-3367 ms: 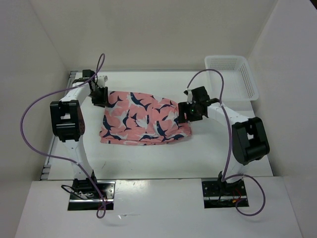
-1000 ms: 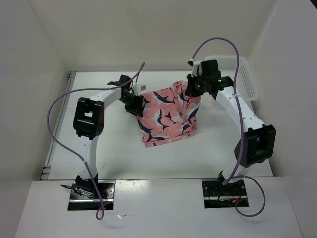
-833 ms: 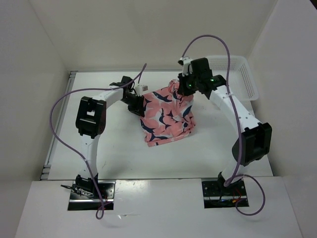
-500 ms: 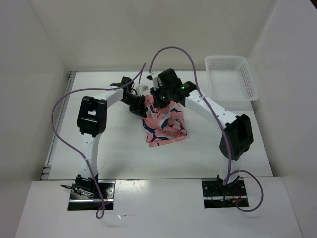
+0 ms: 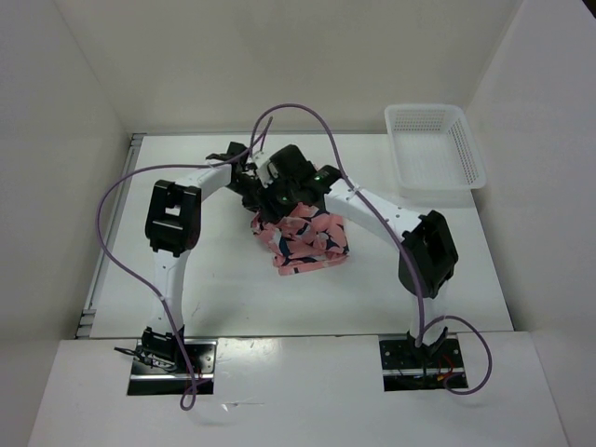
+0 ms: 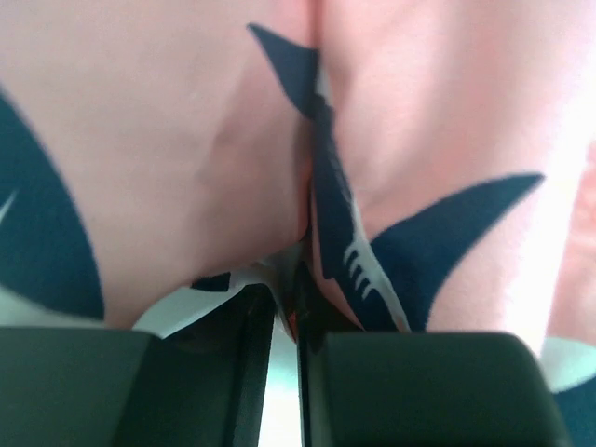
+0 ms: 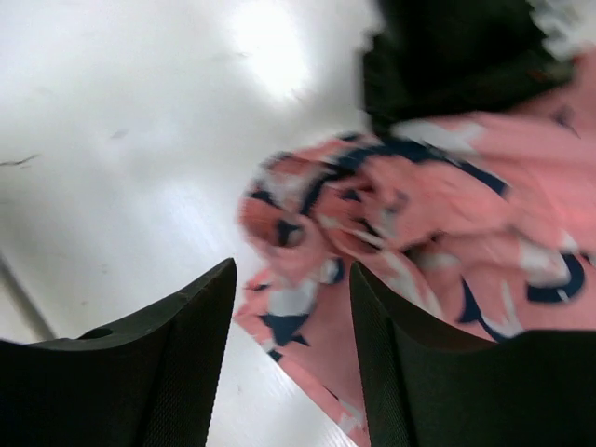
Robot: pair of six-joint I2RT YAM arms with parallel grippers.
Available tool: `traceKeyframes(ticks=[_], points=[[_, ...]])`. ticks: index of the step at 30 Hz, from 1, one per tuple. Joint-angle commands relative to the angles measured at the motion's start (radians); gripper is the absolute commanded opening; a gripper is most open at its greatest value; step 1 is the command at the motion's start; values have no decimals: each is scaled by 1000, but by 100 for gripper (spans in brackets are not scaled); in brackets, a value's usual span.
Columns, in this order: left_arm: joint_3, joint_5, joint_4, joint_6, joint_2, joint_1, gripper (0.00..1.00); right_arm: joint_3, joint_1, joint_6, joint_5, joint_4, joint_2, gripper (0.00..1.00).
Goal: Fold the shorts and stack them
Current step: Fold the shorts
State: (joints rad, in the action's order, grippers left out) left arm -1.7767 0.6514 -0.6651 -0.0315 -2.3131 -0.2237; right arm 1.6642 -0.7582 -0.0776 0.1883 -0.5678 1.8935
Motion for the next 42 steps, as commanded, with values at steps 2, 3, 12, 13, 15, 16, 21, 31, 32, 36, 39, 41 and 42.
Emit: traceKeyframes(ticks=[2,3,12,13,15,16,21,31,32,36,39,41,42], points=[[-39,-159,-24,31,-51,23,26,130,-84,-88,140,54,-60,58],[-40,-168,-24,31,-51,23,28,131,-84,-88,152,54,-89,58],[-86,-242,-74,31,20,104,54,-233,-55,-174,-141,186,-230,44],[-99,-242,-83,31,20,115,56,-263,-43,-185,-162,207,-231,44],[-115,-242,-93,31,53,144,58,-331,-18,-195,-162,271,-231,44],[-130,-242,-93,31,63,144,59,-348,-6,-223,-162,293,-231,44],[-182,-171,-129,31,125,158,61,-393,-6,-298,-171,393,-162,56],[-124,-116,-183,31,205,55,65,-402,14,-381,-167,494,-54,64],[-124,-116,-192,31,205,43,65,-402,14,-395,-153,506,-42,64],[-124,-105,-192,31,196,43,65,-379,14,-410,-122,516,9,64],[-124,-81,-214,31,169,34,65,-359,25,-390,-113,526,29,64],[-124,-72,-226,31,156,34,65,-350,25,-390,-113,526,50,53],[-115,-72,-226,31,146,34,62,-340,34,-390,-113,526,50,48]])
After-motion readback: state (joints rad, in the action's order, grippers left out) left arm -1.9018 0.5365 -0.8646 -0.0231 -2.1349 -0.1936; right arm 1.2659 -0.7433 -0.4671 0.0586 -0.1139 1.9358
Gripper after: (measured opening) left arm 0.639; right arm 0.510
